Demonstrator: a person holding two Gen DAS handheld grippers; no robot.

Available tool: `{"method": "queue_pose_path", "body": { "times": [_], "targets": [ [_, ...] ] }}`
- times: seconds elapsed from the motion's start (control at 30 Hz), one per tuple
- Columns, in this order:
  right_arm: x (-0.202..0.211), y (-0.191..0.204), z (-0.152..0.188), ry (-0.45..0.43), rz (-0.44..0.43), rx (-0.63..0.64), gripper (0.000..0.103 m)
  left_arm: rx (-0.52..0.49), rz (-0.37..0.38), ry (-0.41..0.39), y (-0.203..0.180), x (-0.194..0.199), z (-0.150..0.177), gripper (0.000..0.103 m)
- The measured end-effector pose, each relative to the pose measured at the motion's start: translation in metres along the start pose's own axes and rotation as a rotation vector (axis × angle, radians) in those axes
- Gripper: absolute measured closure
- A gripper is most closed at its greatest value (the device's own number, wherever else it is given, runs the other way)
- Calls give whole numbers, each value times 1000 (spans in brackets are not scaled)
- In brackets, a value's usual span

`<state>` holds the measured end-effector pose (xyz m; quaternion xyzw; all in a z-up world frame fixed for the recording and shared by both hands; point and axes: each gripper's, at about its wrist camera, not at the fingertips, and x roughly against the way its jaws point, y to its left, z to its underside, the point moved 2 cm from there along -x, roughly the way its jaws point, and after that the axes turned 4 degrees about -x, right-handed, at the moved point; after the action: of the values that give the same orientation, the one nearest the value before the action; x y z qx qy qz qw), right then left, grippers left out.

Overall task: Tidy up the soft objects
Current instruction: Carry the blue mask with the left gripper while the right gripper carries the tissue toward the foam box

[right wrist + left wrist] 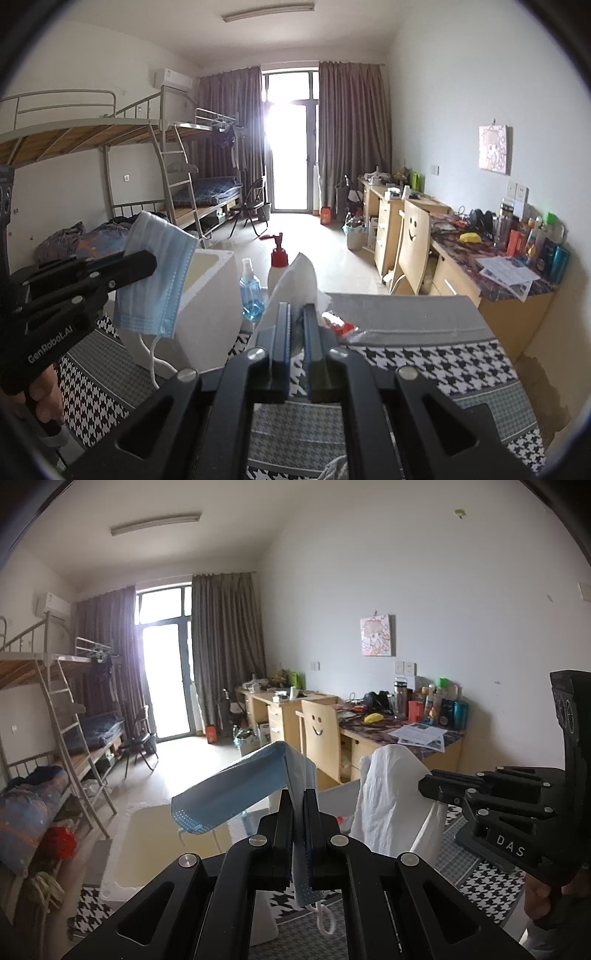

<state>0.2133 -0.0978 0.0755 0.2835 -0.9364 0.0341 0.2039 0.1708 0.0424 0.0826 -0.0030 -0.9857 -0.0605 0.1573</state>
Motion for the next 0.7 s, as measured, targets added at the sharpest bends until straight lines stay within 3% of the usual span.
{"method": "queue_pose_path", "body": {
  "times": [0.7],
  "targets": [
    [-16, 26, -30, -23, -41, 53, 95, 13, -128, -22, 36, -1, -16, 98]
  ]
}}
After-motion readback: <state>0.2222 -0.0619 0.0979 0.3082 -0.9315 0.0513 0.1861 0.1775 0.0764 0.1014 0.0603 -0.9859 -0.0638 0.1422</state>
